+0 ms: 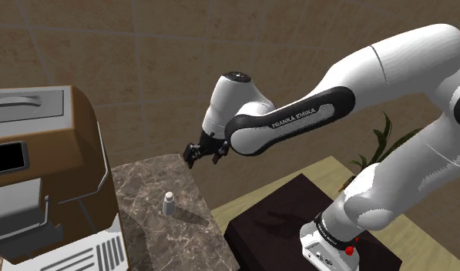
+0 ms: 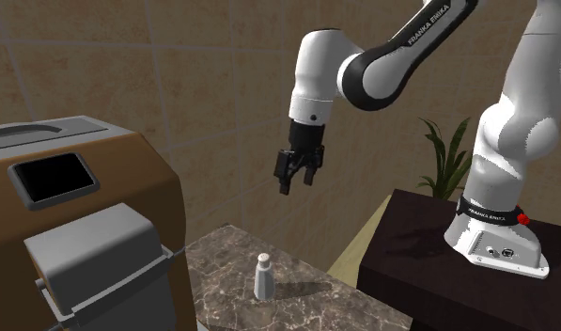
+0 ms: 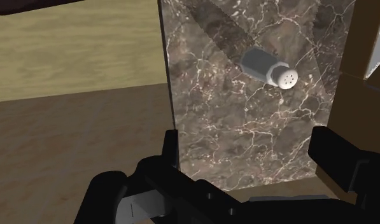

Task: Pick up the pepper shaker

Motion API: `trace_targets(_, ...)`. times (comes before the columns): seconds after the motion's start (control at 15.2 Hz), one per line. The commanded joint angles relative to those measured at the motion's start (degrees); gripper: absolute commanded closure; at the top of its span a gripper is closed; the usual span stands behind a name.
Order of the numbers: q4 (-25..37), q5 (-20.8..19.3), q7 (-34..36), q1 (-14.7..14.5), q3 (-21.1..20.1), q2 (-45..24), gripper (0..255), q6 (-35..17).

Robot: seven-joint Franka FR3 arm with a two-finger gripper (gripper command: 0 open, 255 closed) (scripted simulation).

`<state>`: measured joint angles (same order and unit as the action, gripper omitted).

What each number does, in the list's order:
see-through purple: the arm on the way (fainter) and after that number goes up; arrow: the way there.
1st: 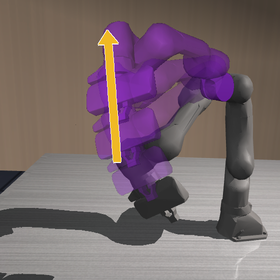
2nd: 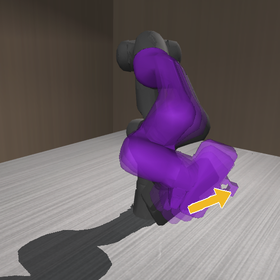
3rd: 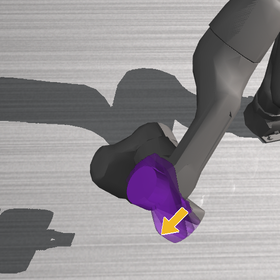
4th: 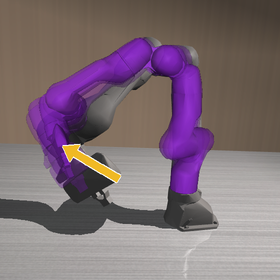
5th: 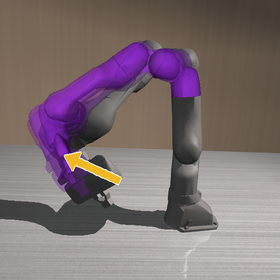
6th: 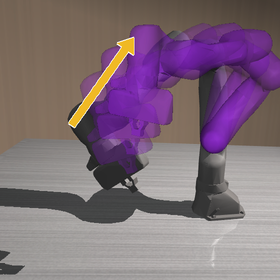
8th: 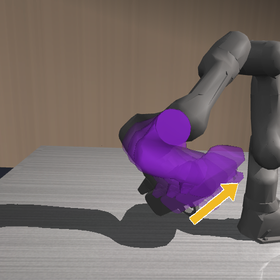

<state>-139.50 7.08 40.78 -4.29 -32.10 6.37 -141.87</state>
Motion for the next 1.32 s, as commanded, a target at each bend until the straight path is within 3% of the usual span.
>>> trace_targets(0.0,1.94,-4.39,4.46,0.34,-1.51,-5.19,0,-2.41)
trace_targets(0.26,7.05,-15.17,14.70,-1.80,-1.53,-15.77,0,-5.33)
trace_targets(0.59,15.25,-25.53,24.61,-8.64,2.77,-27.94,0,-6.55)
trace_targets(0.66,16.86,-26.74,25.85,-10.00,3.66,-29.94,0,-6.61)
trace_targets(1.25,17.40,-30.65,28.58,-12.63,7.07,-34.79,0,-10.71)
